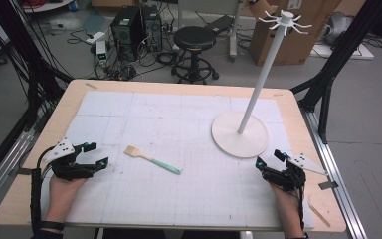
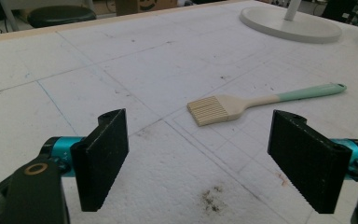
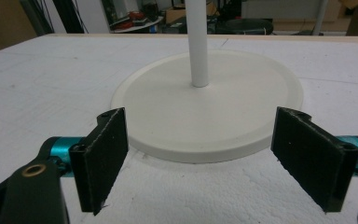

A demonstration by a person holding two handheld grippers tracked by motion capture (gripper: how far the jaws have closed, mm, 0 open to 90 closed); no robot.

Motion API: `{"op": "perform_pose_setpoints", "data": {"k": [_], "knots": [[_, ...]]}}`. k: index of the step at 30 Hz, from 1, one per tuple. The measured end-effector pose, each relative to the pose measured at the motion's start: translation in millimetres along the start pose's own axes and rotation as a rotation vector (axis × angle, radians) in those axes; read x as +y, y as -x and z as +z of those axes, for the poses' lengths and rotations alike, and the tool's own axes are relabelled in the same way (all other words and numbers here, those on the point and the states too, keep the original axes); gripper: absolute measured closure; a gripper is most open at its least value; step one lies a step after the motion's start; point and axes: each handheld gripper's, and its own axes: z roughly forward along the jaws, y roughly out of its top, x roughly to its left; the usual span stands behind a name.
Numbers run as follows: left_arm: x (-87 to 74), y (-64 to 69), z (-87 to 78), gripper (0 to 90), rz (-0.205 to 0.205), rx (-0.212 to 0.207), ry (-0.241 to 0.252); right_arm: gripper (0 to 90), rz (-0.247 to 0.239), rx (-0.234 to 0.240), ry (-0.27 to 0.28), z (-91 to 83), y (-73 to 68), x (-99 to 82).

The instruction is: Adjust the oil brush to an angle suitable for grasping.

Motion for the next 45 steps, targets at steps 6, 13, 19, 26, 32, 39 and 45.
{"op": "perform_pose_setpoints", "data": {"k": [6,13,19,26,32,39,45], "knots": [[0.0,-1.2,0.0,19.8,-0.012,0.0,0.001,17.9,0.04,0.004,0.01,-1.8,2.1,-0.4],[-0.1,0.3,-0.5,19.7,0.008,-0.013,0.005,16.9,0.045,-0.003,0.011,-1.9,2.7,-0.4],[-0.1,-1.5,-1.2,19.6,-0.007,-0.021,0.012,16.1,0.038,0.003,0.01,-1.6,2.5,-0.3],[-0.2,-0.1,-1.0,20.9,0.005,-0.028,0.012,15.9,0.023,0.009,0.008,-1.0,2.1,-0.1],[1.7,0.2,-1.4,24.9,-0.018,-0.011,0.009,15.9,0.034,0.005,0.009,-1.2,2.6,-0.1],[19.0,6.7,-3.0,19.1,-0.035,-0.065,0.062,16.2,0.037,0.005,0.004,-0.9,2.7,-0.1],[31.5,27.7,15.0,31.8,0.008,-0.164,0.043,16.3,0.037,0.004,0.002,-0.8,2.9,0.0]]}}
